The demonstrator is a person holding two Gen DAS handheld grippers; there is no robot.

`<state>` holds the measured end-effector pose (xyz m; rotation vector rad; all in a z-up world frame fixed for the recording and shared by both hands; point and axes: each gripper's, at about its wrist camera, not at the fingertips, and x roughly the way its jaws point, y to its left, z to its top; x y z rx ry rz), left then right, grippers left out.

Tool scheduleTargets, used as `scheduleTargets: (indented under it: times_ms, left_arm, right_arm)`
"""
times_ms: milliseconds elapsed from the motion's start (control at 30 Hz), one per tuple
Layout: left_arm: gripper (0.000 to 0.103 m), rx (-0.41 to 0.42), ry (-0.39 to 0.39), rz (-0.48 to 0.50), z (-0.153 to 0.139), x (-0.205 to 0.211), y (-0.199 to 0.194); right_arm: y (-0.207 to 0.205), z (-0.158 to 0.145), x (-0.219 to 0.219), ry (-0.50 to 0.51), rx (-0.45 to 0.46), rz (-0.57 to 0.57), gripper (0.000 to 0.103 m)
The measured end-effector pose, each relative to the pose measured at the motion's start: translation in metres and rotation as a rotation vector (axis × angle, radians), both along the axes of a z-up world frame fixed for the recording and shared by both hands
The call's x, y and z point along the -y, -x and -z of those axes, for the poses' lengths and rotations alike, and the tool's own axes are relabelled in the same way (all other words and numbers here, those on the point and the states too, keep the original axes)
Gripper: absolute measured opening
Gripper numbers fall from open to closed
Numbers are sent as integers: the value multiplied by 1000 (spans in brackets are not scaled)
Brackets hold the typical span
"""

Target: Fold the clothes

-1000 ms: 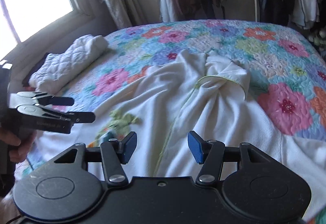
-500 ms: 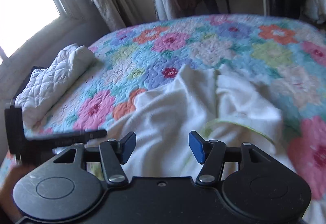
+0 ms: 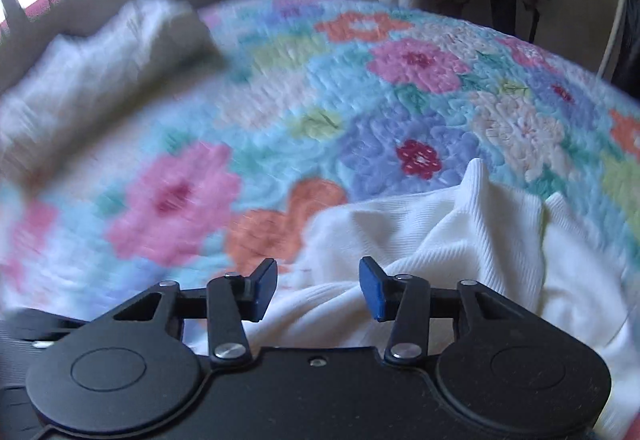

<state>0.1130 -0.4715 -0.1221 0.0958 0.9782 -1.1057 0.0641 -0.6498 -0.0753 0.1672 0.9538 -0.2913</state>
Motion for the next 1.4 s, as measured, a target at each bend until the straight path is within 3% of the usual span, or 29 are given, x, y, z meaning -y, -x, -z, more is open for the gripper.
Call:
scheduleTargets:
  times_ms: [133, 267, 300, 333, 367, 400, 467, 600, 733, 800, 867, 1033, 1133, 1167, 1200, 1333, 1400]
  left_arm:
    - [13, 2, 2, -13, 2, 1, -7]
    - [13, -15, 5, -20, 6, 1, -11]
    - [14, -21, 6, -13, 6, 2, -12]
    - [14, -27, 7, -6, 7, 3, -13]
    - [14, -38, 16, 8, 7, 3, -14]
    - [14, -43, 29, 14, 7, 2, -14]
    - [6, -27, 51, -6, 3, -1, -17]
    - [5, 64, 98, -98, -18, -12, -21]
    - [5, 183, 155, -132, -48, -24, -21]
    - [5, 206, 164, -144, -59, -26, -22]
    - [5, 232, 144, -180, -58, -25, -26]
    - [8, 141, 19, -264, -21, -16, -50]
    - [14, 125, -83, -278, 7, -12, -54]
    - [14, 150, -111, -283, 10, -11, -52]
    - [17, 186, -137, -287, 8, -9, -48]
    - [59, 341, -232, -306, 7, -2, -36]
    - [60, 388, -257, -318, 9, -1, -33]
  right_arm:
    - [-24, 18, -15, 191, -115, -38, 63]
    - [-31, 28, 4, 95, -116, 0, 60]
    - [-33, 30, 10, 68, -116, 10, 36]
    - [-34, 33, 15, 42, -117, 20, 20]
    - [-34, 32, 16, 51, -117, 14, 6]
    - [-32, 25, 16, 73, -96, 14, 6]
    - [-18, 7, 19, 61, -7, 38, 6]
    - [10, -57, 45, -42, 287, 127, 6]
    - [20, -109, 72, -219, 523, 183, 6]
    - [7, -120, 72, -232, 523, 181, 6]
    - [-26, -119, 62, -181, 496, 145, 6]
    - [-72, -84, 56, -215, 360, 159, 11]
    - [-64, -60, 53, -242, 337, 230, 24]
    - [-55, -55, 54, -261, 349, 249, 37]
    - [-44, -51, 56, -284, 360, 261, 42]
    - [11, -51, 70, -306, 346, 256, 42]
    - [44, -56, 80, -289, 325, 281, 43]
